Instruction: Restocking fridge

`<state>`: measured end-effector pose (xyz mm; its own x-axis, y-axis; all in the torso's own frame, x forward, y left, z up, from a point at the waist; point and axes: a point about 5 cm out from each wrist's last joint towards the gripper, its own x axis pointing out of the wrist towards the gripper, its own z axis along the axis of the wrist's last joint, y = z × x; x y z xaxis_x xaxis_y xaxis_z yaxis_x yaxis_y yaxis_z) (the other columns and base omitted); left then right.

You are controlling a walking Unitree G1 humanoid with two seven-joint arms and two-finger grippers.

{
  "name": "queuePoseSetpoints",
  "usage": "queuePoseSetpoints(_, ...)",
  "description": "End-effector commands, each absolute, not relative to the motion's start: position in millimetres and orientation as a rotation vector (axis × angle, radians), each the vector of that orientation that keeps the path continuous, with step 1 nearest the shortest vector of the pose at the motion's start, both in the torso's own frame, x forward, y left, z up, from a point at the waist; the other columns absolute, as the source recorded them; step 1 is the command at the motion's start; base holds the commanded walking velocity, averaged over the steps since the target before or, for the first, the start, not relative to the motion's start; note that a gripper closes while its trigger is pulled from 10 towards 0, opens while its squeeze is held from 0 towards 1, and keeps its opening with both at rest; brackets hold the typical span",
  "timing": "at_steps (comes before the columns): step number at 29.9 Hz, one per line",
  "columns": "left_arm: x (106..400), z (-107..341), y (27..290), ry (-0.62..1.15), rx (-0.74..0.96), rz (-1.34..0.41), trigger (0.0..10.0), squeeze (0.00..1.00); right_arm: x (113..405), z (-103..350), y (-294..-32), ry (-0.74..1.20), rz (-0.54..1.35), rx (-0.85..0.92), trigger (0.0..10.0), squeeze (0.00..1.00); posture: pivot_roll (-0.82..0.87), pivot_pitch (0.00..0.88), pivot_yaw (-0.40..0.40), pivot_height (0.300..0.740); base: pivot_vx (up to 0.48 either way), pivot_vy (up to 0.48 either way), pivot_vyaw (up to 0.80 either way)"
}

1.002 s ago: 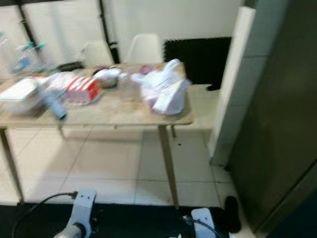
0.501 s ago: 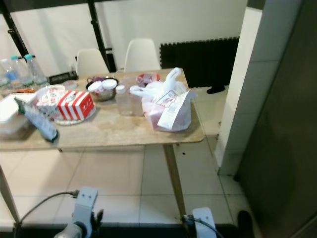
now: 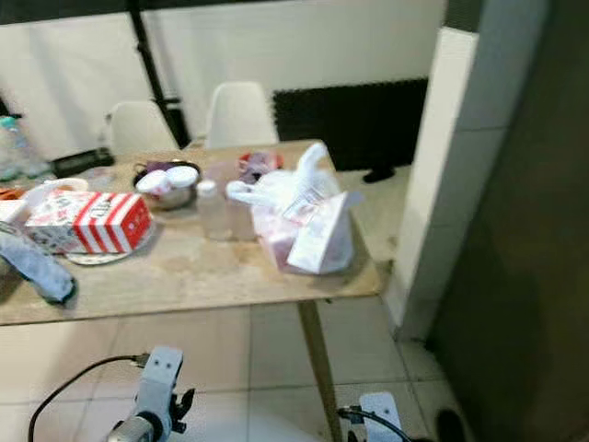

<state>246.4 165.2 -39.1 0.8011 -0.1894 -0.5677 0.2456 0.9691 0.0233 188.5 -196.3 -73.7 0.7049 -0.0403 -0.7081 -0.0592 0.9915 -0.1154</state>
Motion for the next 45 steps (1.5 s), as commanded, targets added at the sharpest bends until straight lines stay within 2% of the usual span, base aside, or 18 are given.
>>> queuePoseSetpoints(1, 240, -44, 170, 0.628, 0.108, -0.229, 10.0, 0.00, 185, -76, -194, 0.795, 0.017, -0.133, 10.0, 0.00, -0.06, 0.000, 0.099, 0.726, 0.000, 0.000, 0.00)
queuePoseSetpoints(8, 222, -56, 179, 0.704, 0.143, -0.228, 10.0, 0.00, 183, -76, -196, 0.801, 0.010, -0.138, 10.0, 0.00, -0.07, 0.002, 0.098, 0.726, 0.000, 0.000, 0.00)
queuePoseSetpoints(15, 221, -57, 181, 0.710, 0.119, -0.201, 10.0, 0.00, 181, -77, -197, 0.804, 0.006, -0.137, 10.0, 0.00, -0.06, 0.012, 0.091, 0.726, 0.000, 0.000, 0.00)
queuePoseSetpoints(30, 229, -53, 173, 0.696, 0.116, -0.211, 10.0, 0.00, 185, -75, -195, 0.794, 0.008, -0.132, 10.0, 0.00, -0.06, 0.029, 0.094, 0.726, 0.000, 0.413, 0.00)
queuePoseSetpoints(33, 231, -52, 172, 0.699, 0.144, -0.231, 10.0, 0.00, 185, -75, -196, 0.794, 0.007, -0.132, 10.0, 0.00, -0.06, 0.033, 0.094, 0.726, 0.000, 0.000, 0.00)
queuePoseSetpoints(45, 236, -50, 171, 0.701, 0.165, -0.235, 10.0, 0.00, 184, -76, -196, 0.796, -0.001, -0.126, 10.0, 0.00, -0.06, 0.034, 0.102, 0.726, 0.000, -0.399, 0.00)
